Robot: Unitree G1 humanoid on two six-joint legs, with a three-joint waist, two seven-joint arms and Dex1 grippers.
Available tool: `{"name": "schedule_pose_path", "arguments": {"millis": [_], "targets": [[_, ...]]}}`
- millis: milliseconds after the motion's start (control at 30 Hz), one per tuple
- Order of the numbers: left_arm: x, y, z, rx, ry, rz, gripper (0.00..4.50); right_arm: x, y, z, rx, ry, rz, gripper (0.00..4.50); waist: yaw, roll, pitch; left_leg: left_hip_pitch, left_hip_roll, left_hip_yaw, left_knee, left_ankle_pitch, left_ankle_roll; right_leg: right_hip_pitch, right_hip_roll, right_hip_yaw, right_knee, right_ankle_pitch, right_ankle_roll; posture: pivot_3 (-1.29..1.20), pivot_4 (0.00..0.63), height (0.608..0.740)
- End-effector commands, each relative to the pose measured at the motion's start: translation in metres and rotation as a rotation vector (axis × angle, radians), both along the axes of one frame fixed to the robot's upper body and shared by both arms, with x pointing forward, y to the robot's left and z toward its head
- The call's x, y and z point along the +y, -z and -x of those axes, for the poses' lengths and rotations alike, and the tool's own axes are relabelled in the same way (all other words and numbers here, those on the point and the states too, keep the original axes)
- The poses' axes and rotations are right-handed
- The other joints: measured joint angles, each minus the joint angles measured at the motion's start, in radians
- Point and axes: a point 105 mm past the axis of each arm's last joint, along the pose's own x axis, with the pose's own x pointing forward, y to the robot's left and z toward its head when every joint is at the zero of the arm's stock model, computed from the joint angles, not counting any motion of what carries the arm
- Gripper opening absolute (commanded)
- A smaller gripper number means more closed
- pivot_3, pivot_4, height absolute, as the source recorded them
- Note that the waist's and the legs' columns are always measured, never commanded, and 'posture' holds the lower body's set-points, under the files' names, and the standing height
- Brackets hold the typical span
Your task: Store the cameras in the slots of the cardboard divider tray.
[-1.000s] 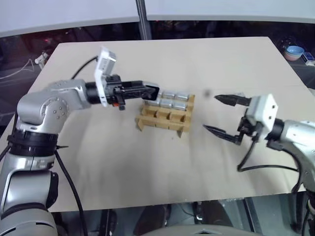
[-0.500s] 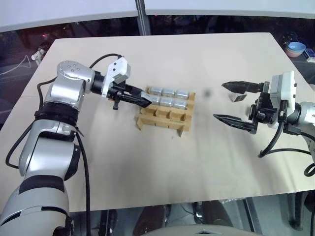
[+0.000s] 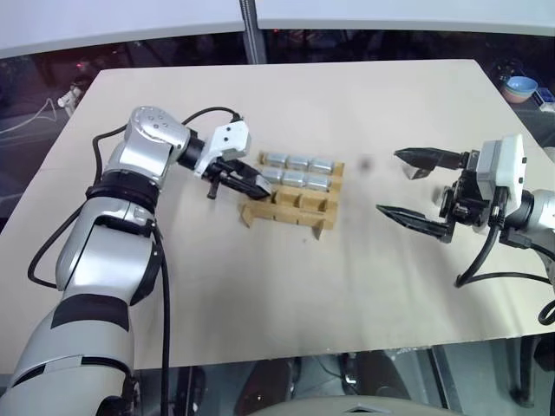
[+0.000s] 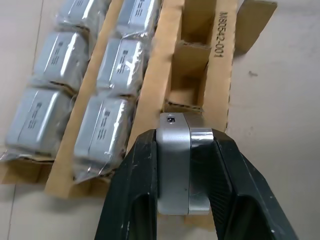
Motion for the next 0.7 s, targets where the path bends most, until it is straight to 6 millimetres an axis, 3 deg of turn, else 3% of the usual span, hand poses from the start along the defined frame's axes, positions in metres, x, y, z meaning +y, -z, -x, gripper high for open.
{"name": "schedule_pose_path", "arguments": {"millis": [33, 300, 333, 367, 400, 533, 700], "targets": [[0.003, -0.008, -0.002, -0.057, 0.028, -0.069, 0.74, 0.000, -0.010, 0.005, -0.069, 0.009, -0.003, 4.40, -0.001, 0.000, 0.000, 0.000, 0.000, 0.000, 0.000, 0.000, 0.000, 0.000, 0.000, 0.000, 0.000, 0.000, 0.000, 0.00, 0.150, 0.740], [-0.019, 0.001, -0.004, -0.085, 0.132, -0.129, 0.74, -0.001, -0.006, 0.005, -0.060, 0.019, 0.013, 4.40, -0.001, 0.000, 0.000, 0.000, 0.000, 0.000, 0.001, 0.000, 0.000, 0.000, 0.000, 0.000, 0.001, 0.000, 0.000, 0.00, 0.150, 0.740], [-0.021, -0.001, -0.004, -0.091, 0.136, -0.119, 1.54, -0.001, -0.006, 0.006, -0.058, 0.021, 0.014, 4.50, -0.001, 0.000, 0.000, 0.000, 0.000, 0.000, 0.001, 0.000, 0.000, 0.000, 0.000, 0.000, 0.001, 0.000, 0.000, 0.00, 0.150, 0.740], [-0.023, -0.004, -0.005, -0.126, 0.154, -0.117, 2.04, -0.002, -0.006, 0.007, -0.056, 0.027, 0.014, 4.50, -0.001, 0.000, 0.000, 0.000, 0.000, 0.000, 0.001, 0.000, 0.000, 0.000, 0.000, 0.000, 0.001, 0.000, 0.000, 0.00, 0.150, 0.740], [-0.025, -0.008, -0.005, -0.149, 0.165, -0.105, 2.31, -0.002, -0.005, 0.007, -0.054, 0.032, 0.015, 4.50, 0.000, 0.000, 0.000, 0.000, 0.000, 0.000, 0.001, 0.000, 0.000, 0.000, 0.000, 0.000, 0.001, 0.000, 0.000, 0.00, 0.150, 0.740], [-0.036, -0.038, 0.000, -0.163, 0.153, 0.047, 4.26, -0.009, 0.007, 0.008, -0.009, 0.130, 0.036, 4.50, 0.002, -0.001, 0.000, 0.000, 0.000, 0.000, 0.002, 0.000, 0.000, 0.000, 0.000, 0.000, 0.002, 0.000, 0.000, 0.00, 0.150, 0.740], [-0.044, -0.079, 0.037, -0.120, 0.180, 0.368, 4.26, -0.045, 0.031, -0.012, 0.064, 0.563, 0.025, 4.50, -0.006, 0.000, -0.001, -0.001, 0.000, -0.001, 0.002, 0.000, 0.000, 0.000, 0.000, 0.001, 0.002, 0.000, 0.000, 0.00, 0.150, 0.740]]}}
